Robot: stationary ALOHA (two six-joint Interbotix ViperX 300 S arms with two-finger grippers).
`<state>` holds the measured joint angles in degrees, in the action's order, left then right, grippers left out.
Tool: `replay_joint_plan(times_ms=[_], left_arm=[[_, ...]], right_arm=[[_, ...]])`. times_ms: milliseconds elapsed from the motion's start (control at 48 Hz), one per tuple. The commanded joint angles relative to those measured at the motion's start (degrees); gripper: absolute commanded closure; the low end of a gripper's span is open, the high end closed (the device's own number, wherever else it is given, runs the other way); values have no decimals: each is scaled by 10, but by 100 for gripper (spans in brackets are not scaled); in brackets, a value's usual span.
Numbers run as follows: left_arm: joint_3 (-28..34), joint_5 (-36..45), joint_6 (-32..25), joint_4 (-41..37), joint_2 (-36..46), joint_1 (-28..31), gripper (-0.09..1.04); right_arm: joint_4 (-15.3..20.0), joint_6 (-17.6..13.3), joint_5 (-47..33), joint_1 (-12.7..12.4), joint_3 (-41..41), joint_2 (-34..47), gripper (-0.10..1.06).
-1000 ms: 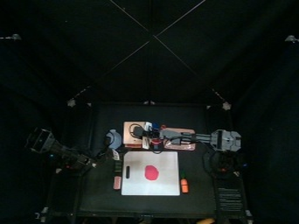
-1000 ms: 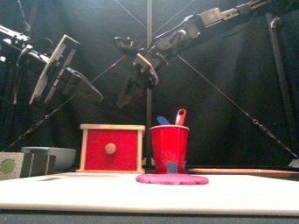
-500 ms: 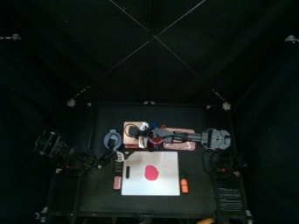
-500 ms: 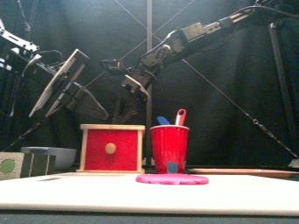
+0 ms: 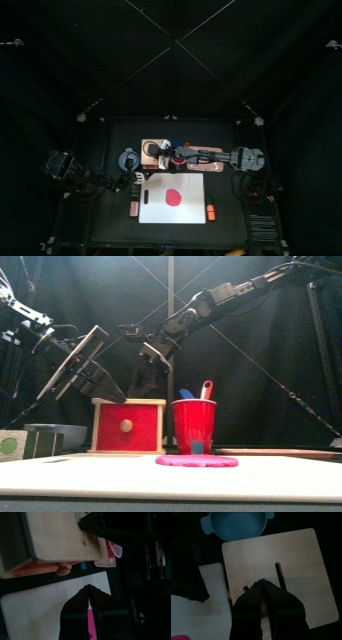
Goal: Get the cutter from the drawer then cut the dough then place the extra dough in the bowl
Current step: Open the drawer
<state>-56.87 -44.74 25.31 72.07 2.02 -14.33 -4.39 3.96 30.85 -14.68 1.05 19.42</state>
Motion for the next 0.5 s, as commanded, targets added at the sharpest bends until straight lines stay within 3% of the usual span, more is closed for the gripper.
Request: replay_joint_plan(times_ms=[21, 188, 500], left_arm=[[17, 2, 20, 4, -2, 4, 25], [17, 5, 54, 4, -11, 5, 13], [19, 5, 81, 23, -34, 28, 13]], right_arm=[[1, -1, 9, 2, 1, -11, 92], [1, -2, 9, 3, 2, -11, 92], [2, -2, 9, 4, 3, -10, 92]])
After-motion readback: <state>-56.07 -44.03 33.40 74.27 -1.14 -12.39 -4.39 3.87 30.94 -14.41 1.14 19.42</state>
